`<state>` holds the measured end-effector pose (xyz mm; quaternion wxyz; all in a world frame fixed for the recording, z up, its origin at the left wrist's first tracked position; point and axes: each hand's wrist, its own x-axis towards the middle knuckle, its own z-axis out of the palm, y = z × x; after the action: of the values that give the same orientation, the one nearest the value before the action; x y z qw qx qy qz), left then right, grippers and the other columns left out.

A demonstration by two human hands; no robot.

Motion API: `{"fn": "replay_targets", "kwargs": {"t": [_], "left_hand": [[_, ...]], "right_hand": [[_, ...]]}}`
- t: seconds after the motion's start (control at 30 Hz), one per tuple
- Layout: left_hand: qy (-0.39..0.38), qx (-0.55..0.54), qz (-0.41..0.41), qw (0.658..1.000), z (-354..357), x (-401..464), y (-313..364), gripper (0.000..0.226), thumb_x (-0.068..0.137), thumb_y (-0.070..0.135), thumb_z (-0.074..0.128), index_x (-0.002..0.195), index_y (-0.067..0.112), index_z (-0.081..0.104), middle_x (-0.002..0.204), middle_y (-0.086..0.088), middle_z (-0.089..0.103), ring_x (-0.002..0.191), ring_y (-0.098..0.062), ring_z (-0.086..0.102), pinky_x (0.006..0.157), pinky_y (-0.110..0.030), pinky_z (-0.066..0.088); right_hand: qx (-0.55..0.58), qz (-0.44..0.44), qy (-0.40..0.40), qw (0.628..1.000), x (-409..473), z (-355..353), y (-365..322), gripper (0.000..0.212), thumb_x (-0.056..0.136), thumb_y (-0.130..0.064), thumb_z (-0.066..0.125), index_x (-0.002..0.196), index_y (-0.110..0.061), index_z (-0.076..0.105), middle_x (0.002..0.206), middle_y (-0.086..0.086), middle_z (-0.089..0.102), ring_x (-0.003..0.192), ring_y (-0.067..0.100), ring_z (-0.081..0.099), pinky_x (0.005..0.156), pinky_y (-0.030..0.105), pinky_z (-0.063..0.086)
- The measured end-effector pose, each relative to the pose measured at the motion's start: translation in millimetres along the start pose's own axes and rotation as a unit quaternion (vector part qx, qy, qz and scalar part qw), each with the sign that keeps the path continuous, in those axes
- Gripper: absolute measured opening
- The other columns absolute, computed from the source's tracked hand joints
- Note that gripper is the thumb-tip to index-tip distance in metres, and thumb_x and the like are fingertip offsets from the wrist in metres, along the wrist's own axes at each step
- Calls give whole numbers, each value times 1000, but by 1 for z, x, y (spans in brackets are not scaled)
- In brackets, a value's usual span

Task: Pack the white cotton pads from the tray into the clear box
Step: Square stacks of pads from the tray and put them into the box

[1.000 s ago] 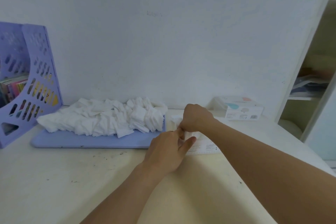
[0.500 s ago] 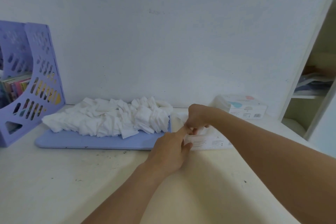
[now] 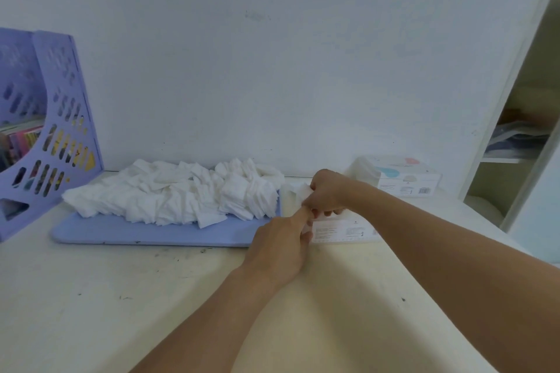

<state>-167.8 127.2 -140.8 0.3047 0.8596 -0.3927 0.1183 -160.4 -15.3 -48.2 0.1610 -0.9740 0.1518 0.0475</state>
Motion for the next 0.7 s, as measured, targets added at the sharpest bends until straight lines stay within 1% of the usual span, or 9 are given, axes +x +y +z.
{"fn": "replay_targets", "kwargs": {"t": [0.03, 0.1, 0.17, 0.2, 0.23, 0.3, 0.4, 0.57, 0.7], "left_hand": [[1, -3, 0, 1000, 0, -1, -1, 34, 104, 26, 49, 137, 30, 47, 89, 2, 66, 80, -21, 63, 73, -36, 54], [2, -8, -2, 1000, 0, -1, 0, 36, 103, 27, 50, 138, 34, 44, 86, 3, 64, 80, -19, 62, 75, -37, 54], [3, -16, -10, 1000, 0, -2, -1, 36, 103, 28, 51, 136, 37, 42, 89, 0, 68, 83, -19, 64, 76, -38, 55], [5, -22, -11, 1000, -1, -2, -1, 35, 102, 29, 52, 135, 37, 42, 89, -2, 69, 83, -19, 65, 76, -39, 56], [6, -26, -8, 1000, -2, -3, -1, 34, 102, 29, 53, 133, 37, 43, 88, -2, 69, 81, -19, 65, 75, -40, 56], [8, -28, -1, 1000, -3, -4, 0, 31, 101, 28, 53, 131, 34, 46, 86, -1, 69, 78, -19, 64, 73, -41, 55], [13, -29, 12, 999, -4, -4, 0, 25, 100, 24, 53, 124, 29, 50, 76, -1, 65, 68, -20, 61, 67, -45, 53], [4, -28, 23, 999, -3, -3, -2, 29, 98, 19, 52, 125, 29, 51, 71, 1, 63, 60, -16, 56, 60, -39, 51], [12, -31, 17, 999, -2, -2, -4, 31, 99, 24, 57, 128, 31, 50, 71, 7, 61, 58, -9, 54, 56, -27, 49]], "right_hand": [[13, -11, 10, 1000, -4, -2, -1, 11, 79, -16, 73, 85, -12, 65, 78, 7, 72, 63, 17, 62, 55, 25, 48], [40, -38, 112, 992, -11, -5, 3, 37, 81, -25, 75, 114, -16, 59, 99, 3, 69, 83, 18, 66, 70, 30, 53], [57, -86, 229, 968, -14, -5, 7, 44, 88, -29, 69, 129, -21, 59, 115, 2, 65, 103, 20, 63, 84, 33, 52], [47, -118, 254, 959, -13, -5, 8, 43, 93, -30, 63, 135, -25, 58, 130, 3, 61, 118, 22, 57, 94, 36, 50], [22, -150, 251, 956, -11, -5, 10, 44, 98, -30, 57, 142, -28, 55, 147, 2, 52, 135, 24, 46, 106, 40, 44], [-39, -183, 161, 969, -4, 0, 15, 47, 107, -34, 44, 154, -31, 40, 167, -2, 24, 155, 24, 16, 123, 48, 23], [-114, -165, 16, 980, 10, 15, 25, 52, 110, -45, 26, 161, -38, 19, 171, -9, 0, 158, 19, -10, 126, 53, 0], [-124, -111, -41, 985, 24, 20, 26, 61, 105, -60, 10, 161, -39, -4, 170, -14, -7, 156, 15, -14, 125, 51, -8], [-20, -117, -41, 992, 12, 20, 11, 70, 100, -70, 4, 162, -38, -2, 170, -12, -8, 157, 15, -13, 125, 53, -10]]}}
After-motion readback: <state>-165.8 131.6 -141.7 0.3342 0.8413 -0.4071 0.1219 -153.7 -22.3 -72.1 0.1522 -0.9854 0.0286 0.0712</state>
